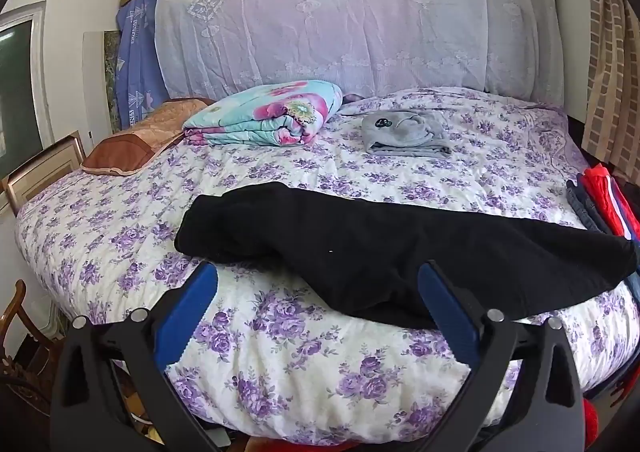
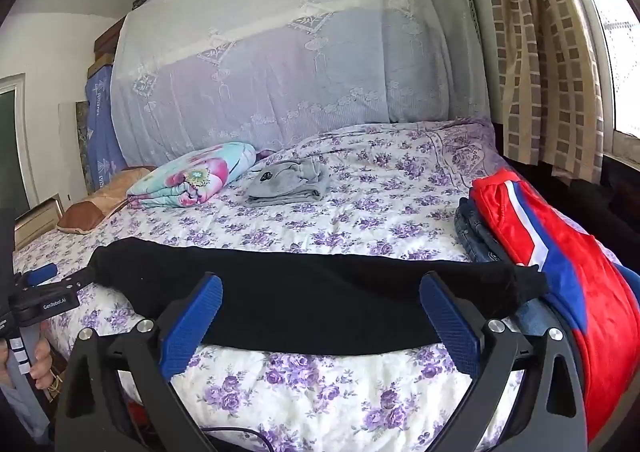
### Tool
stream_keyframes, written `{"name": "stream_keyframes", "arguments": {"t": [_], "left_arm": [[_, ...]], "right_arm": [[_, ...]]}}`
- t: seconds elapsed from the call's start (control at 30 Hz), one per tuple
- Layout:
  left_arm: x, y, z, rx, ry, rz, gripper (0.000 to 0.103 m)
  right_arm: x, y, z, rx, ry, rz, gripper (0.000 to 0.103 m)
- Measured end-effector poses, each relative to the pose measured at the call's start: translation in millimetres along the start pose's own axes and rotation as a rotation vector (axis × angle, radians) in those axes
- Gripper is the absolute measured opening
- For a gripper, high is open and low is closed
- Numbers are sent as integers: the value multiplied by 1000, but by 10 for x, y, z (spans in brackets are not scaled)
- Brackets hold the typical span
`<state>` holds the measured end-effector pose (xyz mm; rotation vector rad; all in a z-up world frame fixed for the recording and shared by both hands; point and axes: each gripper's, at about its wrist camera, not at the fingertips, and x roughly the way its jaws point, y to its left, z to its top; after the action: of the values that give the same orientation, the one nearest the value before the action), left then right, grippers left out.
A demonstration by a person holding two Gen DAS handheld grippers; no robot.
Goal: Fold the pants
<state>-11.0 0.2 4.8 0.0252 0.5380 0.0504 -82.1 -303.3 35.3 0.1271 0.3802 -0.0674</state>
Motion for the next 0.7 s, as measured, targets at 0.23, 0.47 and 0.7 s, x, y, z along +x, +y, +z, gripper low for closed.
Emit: {"name": "stream_keyframes", "arguments": {"t": [0.23,0.47,0.7], "left_arm": [[-10,18,8,-4,-6,12,98],[4,11,2,2,-3,21,98],[6,6,-7,4,-4,23,98]], "right_arm": [[-1,4,-2,-7,-5,-1,100],[-48,39,2,-10,-20,-7,100],[-88,37,15,-8,-31,-7,100]]}}
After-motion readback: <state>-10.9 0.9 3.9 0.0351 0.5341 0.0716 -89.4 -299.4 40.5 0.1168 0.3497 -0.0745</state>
